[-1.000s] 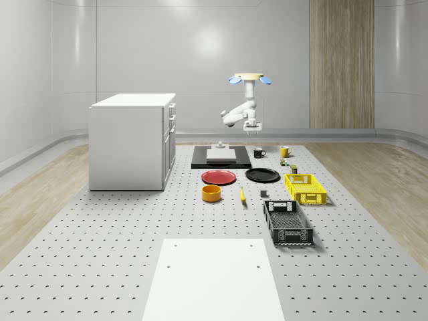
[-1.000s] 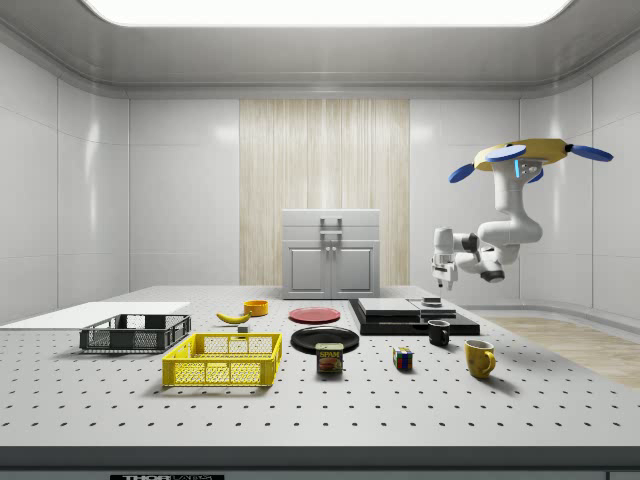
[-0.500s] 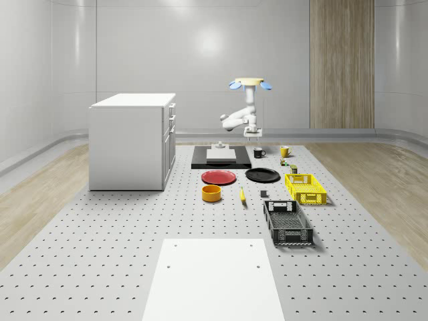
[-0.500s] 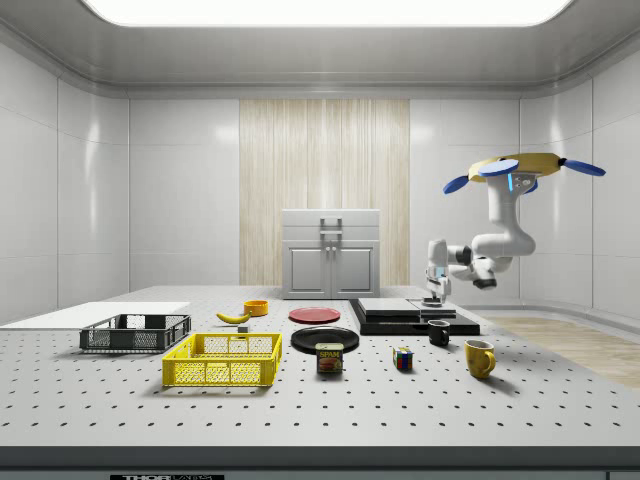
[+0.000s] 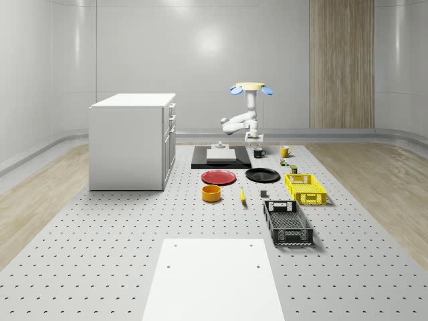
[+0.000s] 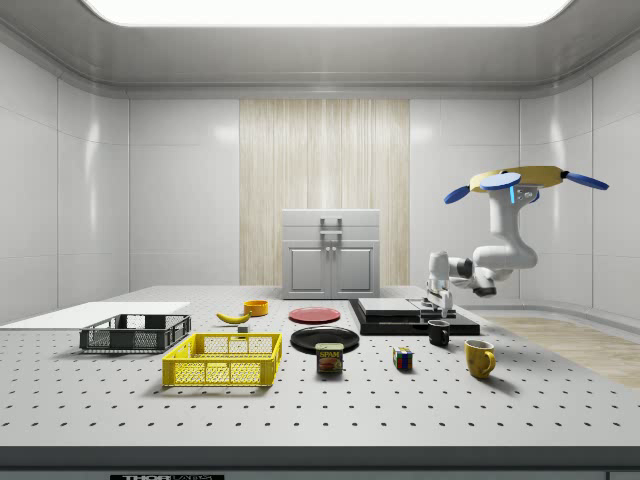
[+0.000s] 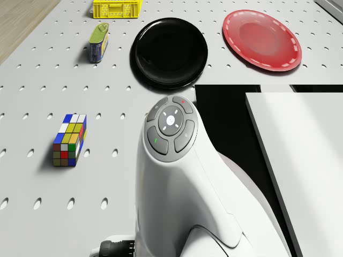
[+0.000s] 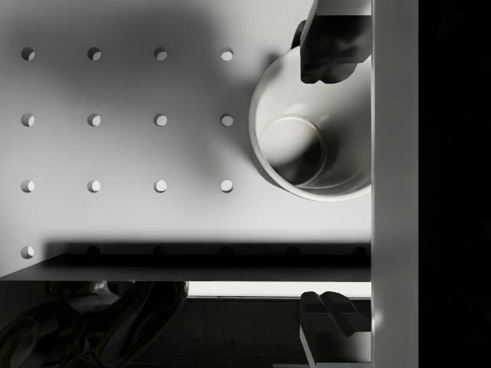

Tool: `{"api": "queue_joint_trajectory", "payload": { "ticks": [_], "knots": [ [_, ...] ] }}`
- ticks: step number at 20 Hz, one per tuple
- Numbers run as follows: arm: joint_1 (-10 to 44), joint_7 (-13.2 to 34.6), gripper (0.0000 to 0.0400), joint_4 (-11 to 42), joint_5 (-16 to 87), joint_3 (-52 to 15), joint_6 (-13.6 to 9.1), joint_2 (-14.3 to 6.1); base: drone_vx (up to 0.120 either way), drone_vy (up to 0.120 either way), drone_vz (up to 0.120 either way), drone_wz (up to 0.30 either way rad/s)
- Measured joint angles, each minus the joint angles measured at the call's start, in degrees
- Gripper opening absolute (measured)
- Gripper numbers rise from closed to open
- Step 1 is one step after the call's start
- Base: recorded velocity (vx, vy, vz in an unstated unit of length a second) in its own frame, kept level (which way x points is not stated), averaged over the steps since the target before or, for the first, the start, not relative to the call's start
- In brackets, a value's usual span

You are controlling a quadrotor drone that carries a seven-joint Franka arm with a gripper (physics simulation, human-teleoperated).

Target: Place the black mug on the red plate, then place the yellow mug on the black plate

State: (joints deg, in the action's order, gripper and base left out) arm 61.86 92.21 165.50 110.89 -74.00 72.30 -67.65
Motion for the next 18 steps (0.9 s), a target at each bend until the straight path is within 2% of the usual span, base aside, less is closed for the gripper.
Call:
{"api": "queue_joint_trajectory", "payload": {
  "ticks": [5,18],
  "knots": [
    [0.14,-0.23,0.0400,-0.83,2.23,2.71,2.94,-2.07,0.000,0.000,0.000,0.000],
    [4.83,0.10,0.0400,-5.80,3.85,4.00,7.20,-4.03,0.000,0.000,0.000,0.000]
  ]
}}
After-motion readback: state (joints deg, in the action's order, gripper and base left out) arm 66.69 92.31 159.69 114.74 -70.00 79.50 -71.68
